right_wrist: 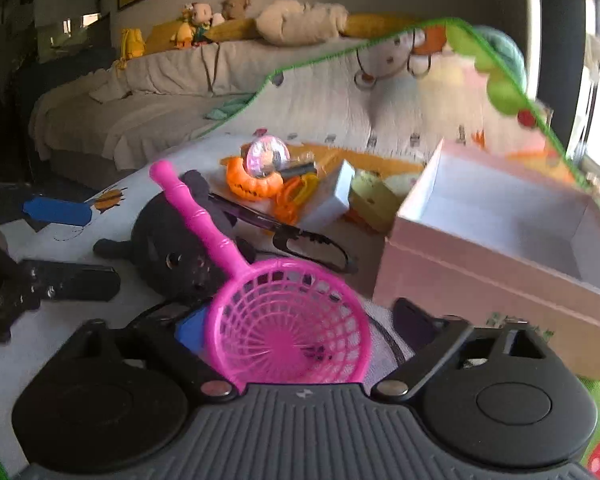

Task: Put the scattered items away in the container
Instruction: 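Grasp the pink toy net by its handle with the right tool, then grasp the black plush toy with the left tool while the right tool holds the net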

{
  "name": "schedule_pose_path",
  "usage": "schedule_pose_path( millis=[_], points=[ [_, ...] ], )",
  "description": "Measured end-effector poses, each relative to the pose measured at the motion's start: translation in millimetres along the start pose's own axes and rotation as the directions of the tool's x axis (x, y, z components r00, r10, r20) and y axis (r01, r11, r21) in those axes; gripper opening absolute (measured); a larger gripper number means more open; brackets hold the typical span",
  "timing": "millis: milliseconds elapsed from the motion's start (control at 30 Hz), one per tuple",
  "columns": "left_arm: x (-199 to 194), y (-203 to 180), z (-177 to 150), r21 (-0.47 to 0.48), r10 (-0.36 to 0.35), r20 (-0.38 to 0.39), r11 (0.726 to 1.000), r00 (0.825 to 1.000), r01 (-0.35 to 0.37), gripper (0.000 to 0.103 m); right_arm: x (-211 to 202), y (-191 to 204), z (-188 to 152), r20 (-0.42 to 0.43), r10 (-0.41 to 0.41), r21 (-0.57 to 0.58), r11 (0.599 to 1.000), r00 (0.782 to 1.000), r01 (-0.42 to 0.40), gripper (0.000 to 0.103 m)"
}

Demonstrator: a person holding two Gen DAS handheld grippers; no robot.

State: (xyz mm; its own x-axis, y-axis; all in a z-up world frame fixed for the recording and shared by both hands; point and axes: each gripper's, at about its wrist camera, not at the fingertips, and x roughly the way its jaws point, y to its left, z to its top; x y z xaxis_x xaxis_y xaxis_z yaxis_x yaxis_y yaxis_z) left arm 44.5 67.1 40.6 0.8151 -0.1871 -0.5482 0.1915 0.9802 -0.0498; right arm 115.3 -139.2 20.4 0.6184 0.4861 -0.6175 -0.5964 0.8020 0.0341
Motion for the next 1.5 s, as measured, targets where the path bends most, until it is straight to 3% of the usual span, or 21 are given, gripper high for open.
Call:
schedule_pose_path(
  millis=[233, 400, 500, 667, 800, 867, 1000, 1067, 1167, 1233, 1333, 1500],
  points=[
    [19.2, -18.6, 5.8, 0.055, -0.024, 0.004, 0.998, 1.000, 0.024, 0.103, -59.1, -10.7, -30.7, 0.002, -0.021, -0.037, 0.999, 1.000, 0.021, 0.077],
    [46.5, -31.4, 8.0, 0.118, 0.042, 0.008, 0.992, 0.999, -0.043, 0.103, -98.6, -16.7, -61.7, 0.008, -0.156, -0.088, 0.984, 0.988, 0.156, 0.077],
    [56.7, -33.6, 9.7, 0.119, 0.051, 0.010, 0.991, 0.999, -0.052, 0.103, -109.6, -15.5, -74.1, 0.026, -0.220, -0.114, 0.968, 0.975, 0.221, 0.077],
    [65.1, -37.9, 10.9, 0.117, 0.048, 0.012, 0.992, 0.999, -0.049, 0.103, -112.7, -17.8, -84.3, 0.032, -0.222, -0.077, 0.972, 0.975, 0.223, 0.077],
    [56.5, -38.6, 14.4, 0.099, 0.042, 0.033, 0.994, 0.999, -0.046, 0.101, -112.4, -19.6, -82.2, 0.046, -0.226, -0.060, 0.972, 0.973, 0.229, 0.077],
    [49.5, -39.0, 15.4, 0.100, 0.045, 0.041, 0.994, 0.998, -0.049, 0.089, -114.0, -18.2, -80.5, 0.057, -0.227, -0.064, 0.971, 0.972, 0.230, 0.077],
    [38.1, -39.4, 11.6, 0.100, 0.038, 0.034, 0.994, 0.999, -0.041, 0.088, -117.7, -16.7, -83.6, 0.057, -0.232, -0.065, 0.970, 0.971, 0.236, 0.078],
    [30.0, -42.3, 8.1, 0.100, 0.033, 0.028, 0.994, 0.999, -0.036, 0.088, -118.3, -17.3, -86.1, 0.048, -0.240, -0.042, 0.969, 0.970, 0.242, 0.084],
    [12.5, -47.8, 1.4, 0.077, -0.035, 0.006, 0.996, 0.999, 0.035, 0.088, -122.4, -18.8, -90.6, 0.049, -0.250, -0.013, 0.968, 0.967, 0.251, 0.089],
    [0.3, -55.7, -6.7, 0.079, -0.079, -0.009, 0.994, 0.997, 0.080, 0.088, -124.9, -19.4, -94.7, 0.045, -0.257, -0.008, 0.966, 0.965, 0.258, 0.097],
    [-14.7, -70.0, -17.8, 0.114, -0.080, 0.000, 0.990, 0.997, 0.080, 0.091, -126.9, -19.8, -101.8, 0.027, -0.251, -0.008, 0.968, 0.968, 0.251, 0.098],
    [-28.2, -75.4, -21.6, 0.085, -0.113, 0.005, 0.990, 0.994, 0.112, 0.095, -128.9, -24.5, -110.1, 0.008, -0.227, 0.049, 0.973, 0.974, 0.227, 0.098]
  ],
)
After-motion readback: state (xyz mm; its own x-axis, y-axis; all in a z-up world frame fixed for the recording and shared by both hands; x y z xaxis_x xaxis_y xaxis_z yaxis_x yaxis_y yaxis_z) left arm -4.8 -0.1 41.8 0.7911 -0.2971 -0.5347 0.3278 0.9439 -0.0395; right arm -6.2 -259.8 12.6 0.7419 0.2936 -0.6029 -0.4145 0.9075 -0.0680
